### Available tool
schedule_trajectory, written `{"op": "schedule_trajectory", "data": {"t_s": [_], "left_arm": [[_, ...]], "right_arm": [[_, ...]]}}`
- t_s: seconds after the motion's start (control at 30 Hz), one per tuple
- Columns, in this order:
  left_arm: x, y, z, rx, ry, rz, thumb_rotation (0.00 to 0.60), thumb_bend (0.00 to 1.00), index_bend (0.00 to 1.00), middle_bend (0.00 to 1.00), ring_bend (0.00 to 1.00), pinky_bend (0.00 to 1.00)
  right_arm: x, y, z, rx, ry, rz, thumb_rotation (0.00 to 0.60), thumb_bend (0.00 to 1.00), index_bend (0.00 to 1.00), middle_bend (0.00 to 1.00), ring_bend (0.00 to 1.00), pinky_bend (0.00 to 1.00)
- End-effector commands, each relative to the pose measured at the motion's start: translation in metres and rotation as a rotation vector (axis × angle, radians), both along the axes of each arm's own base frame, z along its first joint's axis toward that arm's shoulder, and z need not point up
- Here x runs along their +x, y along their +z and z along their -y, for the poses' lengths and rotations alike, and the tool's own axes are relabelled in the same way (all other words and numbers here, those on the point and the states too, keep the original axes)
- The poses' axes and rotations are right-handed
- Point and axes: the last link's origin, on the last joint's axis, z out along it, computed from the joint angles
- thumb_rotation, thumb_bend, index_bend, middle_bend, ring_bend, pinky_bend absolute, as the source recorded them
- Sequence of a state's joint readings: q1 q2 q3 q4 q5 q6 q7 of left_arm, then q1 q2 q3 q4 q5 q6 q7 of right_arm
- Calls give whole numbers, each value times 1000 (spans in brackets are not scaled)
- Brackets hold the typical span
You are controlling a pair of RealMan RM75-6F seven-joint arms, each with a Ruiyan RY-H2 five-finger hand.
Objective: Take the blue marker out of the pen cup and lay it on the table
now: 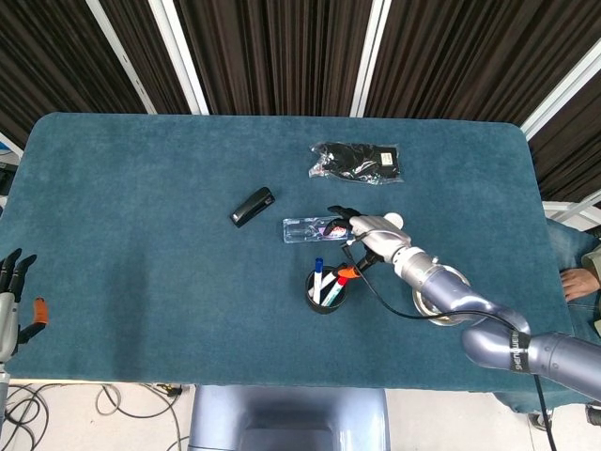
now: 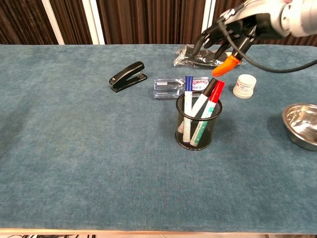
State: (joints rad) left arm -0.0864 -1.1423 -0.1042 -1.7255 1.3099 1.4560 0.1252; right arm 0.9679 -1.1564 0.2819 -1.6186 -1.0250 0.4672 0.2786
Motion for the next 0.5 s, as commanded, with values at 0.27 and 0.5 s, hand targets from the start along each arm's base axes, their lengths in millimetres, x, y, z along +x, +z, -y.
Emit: {"op": "schedule_trajectory", "data": {"t_s": [0.27,0.5], "left_arm": [[0,0,0,0,1,2,600,560,97,0,0,0],[0,0,-1,-4,6,3,600,560,97,0,0,0]], "right_arm": [[9,-33,-5,9,11,-59,600,294,348,0,0,157],[16,-41,-5,6,1,-60,600,321,387,0,0,157]]}}
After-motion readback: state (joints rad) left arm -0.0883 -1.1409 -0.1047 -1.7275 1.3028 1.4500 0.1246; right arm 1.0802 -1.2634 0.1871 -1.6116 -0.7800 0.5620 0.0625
